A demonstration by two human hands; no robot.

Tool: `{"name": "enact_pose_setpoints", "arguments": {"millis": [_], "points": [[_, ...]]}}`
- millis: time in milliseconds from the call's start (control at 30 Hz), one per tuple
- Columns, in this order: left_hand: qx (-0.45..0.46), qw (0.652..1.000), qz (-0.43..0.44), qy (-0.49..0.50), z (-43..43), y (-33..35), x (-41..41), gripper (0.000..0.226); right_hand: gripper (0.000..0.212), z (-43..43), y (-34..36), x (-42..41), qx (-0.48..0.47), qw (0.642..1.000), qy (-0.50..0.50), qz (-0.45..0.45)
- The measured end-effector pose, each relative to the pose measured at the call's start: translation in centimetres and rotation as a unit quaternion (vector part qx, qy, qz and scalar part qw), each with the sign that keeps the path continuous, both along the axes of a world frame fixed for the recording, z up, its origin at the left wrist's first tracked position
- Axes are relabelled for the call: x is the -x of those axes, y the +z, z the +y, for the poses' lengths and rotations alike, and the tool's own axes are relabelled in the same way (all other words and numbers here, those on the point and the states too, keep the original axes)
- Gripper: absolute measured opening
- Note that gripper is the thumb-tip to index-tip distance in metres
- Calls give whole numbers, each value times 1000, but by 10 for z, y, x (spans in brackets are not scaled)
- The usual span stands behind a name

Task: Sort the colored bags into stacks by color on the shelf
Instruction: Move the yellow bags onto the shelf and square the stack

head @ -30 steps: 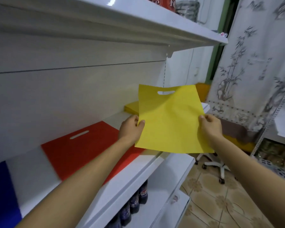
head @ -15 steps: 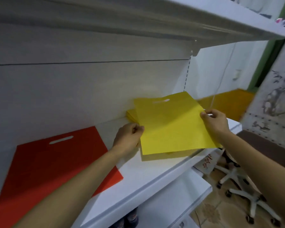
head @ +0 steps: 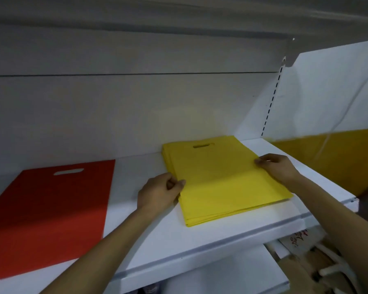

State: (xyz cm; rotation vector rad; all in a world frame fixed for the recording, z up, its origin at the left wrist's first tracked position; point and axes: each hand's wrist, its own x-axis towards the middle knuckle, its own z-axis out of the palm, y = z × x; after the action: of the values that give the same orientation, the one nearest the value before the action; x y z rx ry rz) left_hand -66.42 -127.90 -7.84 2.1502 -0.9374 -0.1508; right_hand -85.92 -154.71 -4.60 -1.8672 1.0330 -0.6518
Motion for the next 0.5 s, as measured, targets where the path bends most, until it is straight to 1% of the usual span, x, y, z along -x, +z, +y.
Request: {"name": "enact_pose_setpoints", "arguments": {"millis": [100,200,300,333,433,500], "points": [[4,1000,-7,29,-1,-2,4,28,20,-14,-10,-2,24,1000,10,8],[24,999,-5,41,-2,-3,4,22,22,-25,-18,-4,72,997,12,39],[38,999,8,32,0,-5,1,21,31,-27,-29,-3,120,990,14,71],[41,999,11,31,0,-5,0,20,34,-27,-32,-2,132,989,17,69],[47,998,-2,44,1,-4,1,15,28,-26,-33,2,131,991,33,6],[65,995,-35,60,2,-3,4,11,23,-25,-32,5,128,990,34,-43]]}}
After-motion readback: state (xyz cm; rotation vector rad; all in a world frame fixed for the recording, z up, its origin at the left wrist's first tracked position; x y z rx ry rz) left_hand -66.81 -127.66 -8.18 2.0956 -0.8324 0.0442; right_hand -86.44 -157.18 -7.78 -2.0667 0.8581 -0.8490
